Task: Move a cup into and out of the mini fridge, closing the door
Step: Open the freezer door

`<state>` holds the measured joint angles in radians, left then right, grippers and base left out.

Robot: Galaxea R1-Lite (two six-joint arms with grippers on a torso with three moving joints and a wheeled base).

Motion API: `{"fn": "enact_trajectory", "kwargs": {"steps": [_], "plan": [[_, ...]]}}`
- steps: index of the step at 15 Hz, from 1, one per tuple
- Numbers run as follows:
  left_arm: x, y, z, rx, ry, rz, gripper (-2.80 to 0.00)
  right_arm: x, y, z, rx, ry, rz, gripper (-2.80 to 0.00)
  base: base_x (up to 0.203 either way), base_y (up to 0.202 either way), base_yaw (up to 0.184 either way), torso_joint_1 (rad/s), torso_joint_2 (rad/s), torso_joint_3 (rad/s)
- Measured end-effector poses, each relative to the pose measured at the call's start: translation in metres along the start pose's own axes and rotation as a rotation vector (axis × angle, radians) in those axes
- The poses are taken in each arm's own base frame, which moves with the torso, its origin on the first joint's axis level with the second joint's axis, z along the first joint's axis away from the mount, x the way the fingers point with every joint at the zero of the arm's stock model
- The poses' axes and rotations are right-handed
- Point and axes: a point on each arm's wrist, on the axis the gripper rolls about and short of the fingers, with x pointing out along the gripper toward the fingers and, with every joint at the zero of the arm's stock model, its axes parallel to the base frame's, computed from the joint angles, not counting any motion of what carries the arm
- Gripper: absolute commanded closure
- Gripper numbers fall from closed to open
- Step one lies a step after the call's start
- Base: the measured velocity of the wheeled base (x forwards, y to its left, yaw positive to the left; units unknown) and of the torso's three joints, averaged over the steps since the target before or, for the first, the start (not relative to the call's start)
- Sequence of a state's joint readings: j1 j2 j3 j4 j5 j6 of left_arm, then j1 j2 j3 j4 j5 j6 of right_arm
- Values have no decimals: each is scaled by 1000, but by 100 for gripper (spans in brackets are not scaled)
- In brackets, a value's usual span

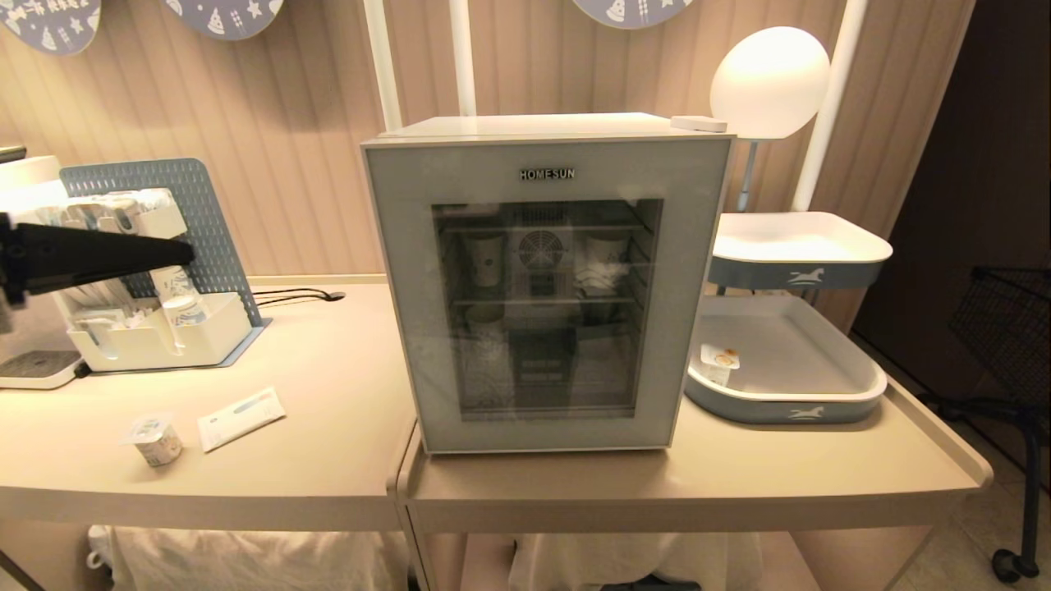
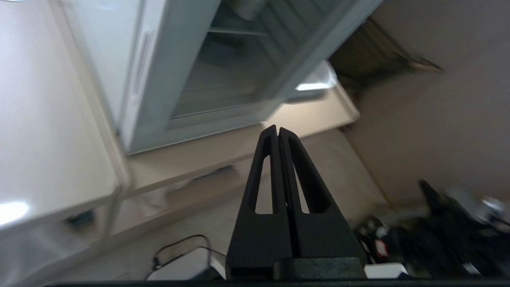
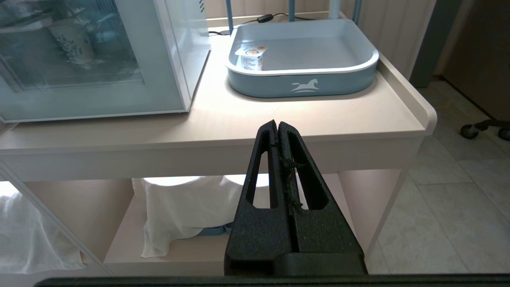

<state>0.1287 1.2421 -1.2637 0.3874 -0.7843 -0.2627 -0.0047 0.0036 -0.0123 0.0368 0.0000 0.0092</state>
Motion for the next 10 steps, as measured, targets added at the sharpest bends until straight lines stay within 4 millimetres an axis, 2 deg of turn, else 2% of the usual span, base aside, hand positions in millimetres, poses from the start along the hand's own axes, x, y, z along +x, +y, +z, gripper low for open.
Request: {"fn": "enact_trajectory", "kwargs": {"steps": [2,4,5,7,8,10], "plan": [[28,49,15,25,43,-165,0,0,0,0,0,0,0,0,0,0,0,0,0,0],[50,93,17,102,44,-289,0,0,0,0,0,0,0,0,0,0,0,0,0,0],[60,110,15,118,47,-314,0,0,0,0,0,0,0,0,0,0,0,0,0,0],[81,132,9,91,73,-258,0,0,0,0,1,0,0,0,0,0,0,0,0,0],[94,140,7,91,83,-188,-280,0,0,0,1,0,0,0,0,0,0,0,0,0],[121,156,5,122,69,-41,-280,0,0,0,0,0,0,0,0,0,0,0,0,0]]}}
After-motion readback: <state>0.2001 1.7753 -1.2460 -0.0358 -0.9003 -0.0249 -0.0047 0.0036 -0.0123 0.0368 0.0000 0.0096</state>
